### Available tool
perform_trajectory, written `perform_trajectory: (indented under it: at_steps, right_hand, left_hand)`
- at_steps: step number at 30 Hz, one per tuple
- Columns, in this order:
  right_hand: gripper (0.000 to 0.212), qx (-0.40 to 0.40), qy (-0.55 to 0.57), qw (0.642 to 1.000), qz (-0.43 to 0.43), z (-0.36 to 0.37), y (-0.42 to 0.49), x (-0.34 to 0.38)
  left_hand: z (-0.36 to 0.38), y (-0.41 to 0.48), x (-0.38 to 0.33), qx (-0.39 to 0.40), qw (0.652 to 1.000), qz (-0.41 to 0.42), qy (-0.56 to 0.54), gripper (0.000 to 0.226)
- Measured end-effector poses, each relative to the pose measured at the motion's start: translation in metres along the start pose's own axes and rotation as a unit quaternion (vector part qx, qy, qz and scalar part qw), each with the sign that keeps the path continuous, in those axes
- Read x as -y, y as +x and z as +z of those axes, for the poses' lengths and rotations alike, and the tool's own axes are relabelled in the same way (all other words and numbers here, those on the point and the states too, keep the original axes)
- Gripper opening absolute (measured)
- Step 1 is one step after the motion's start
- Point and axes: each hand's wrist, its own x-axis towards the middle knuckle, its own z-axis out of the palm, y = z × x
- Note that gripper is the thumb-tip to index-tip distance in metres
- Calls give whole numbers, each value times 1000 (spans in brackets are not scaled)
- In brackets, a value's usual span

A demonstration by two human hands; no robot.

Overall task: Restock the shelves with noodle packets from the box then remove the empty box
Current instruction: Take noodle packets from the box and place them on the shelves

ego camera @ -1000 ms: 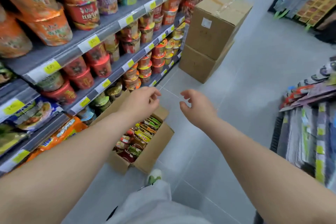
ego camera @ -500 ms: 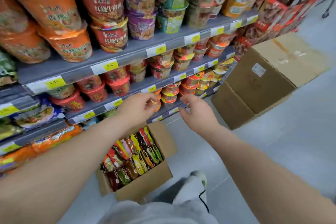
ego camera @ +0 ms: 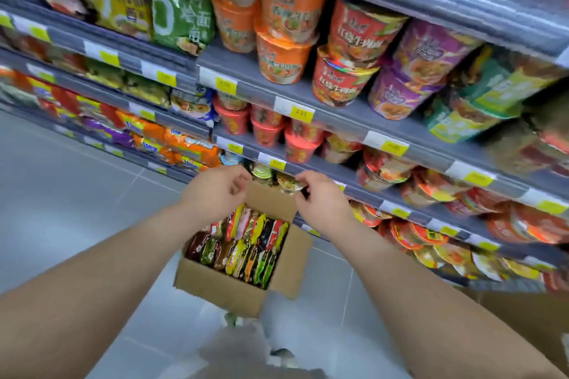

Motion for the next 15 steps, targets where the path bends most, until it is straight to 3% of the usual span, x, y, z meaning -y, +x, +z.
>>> perform_trajectory:
  at_steps: [9, 15]
  right_hand:
    - [35, 124, -76, 987, -70, 76, 83, 10]
    - [35, 184, -127, 968, -116, 150, 134, -11]
  left_hand:
    - [19, 4, 84, -18, 991, -132, 0, 24]
    - [82, 5, 132, -47, 973, -223, -29, 25]
